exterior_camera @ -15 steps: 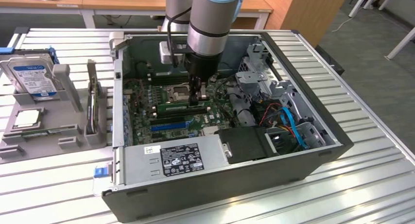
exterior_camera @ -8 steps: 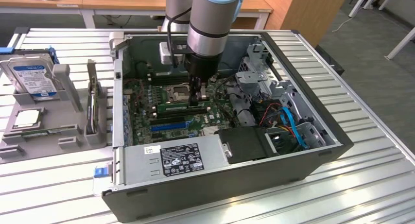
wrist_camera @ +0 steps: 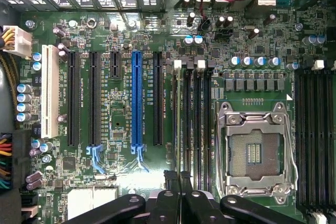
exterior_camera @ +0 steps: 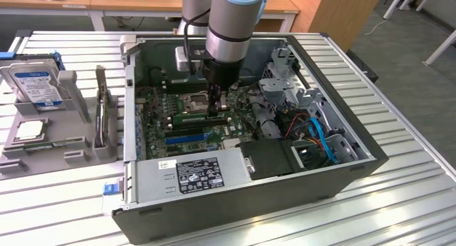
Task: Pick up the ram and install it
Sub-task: 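Insert the ram into the slot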
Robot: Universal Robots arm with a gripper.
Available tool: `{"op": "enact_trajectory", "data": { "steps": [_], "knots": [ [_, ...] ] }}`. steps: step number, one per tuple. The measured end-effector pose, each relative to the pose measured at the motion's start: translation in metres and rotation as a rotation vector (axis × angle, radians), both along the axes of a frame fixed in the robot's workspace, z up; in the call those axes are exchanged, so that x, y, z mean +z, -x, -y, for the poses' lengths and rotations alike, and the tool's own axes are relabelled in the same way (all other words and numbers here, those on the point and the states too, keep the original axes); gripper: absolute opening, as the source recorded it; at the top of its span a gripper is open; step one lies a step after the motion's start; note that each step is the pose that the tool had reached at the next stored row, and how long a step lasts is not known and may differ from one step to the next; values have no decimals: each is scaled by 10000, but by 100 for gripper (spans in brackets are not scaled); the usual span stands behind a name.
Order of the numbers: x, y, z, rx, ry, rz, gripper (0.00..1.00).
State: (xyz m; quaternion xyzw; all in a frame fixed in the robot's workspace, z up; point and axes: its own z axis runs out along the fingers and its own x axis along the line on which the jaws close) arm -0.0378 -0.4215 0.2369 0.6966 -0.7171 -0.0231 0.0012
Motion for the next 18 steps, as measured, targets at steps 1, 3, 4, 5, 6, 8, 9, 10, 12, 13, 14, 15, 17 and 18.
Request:
{"op": "enact_trajectory", "data": {
  "steps": [1, 3, 4, 5, 6, 8, 9, 10, 12, 13, 14, 15, 17, 18],
  "knots": [
    [-4, 0, 0, 0, -4, 1, 11],
    [-10, 0, 0, 0, -1, 1, 11],
    [-9, 0, 0, 0, -1, 1, 11],
    [-9, 0, 0, 0, -1, 0, 11],
    [-10, -1, 0, -1, -1, -1, 11],
    [-10, -5, 0, 0, -1, -11, 11],
    [-10, -6, 0, 0, -1, -15, 11],
    [-10, -9, 0, 3, -1, -25, 11],
    [-10, -13, 0, 0, -1, -53, 11],
    [-10, -16, 0, 1, -1, -65, 11],
    [-10, -17, 0, 0, -1, -73, 11],
    [-10, -17, 0, -1, -1, -74, 11],
    [-10, -17, 0, -2, -1, -76, 11],
    [-10, -17, 0, -1, -1, -75, 11]
  ]
}}
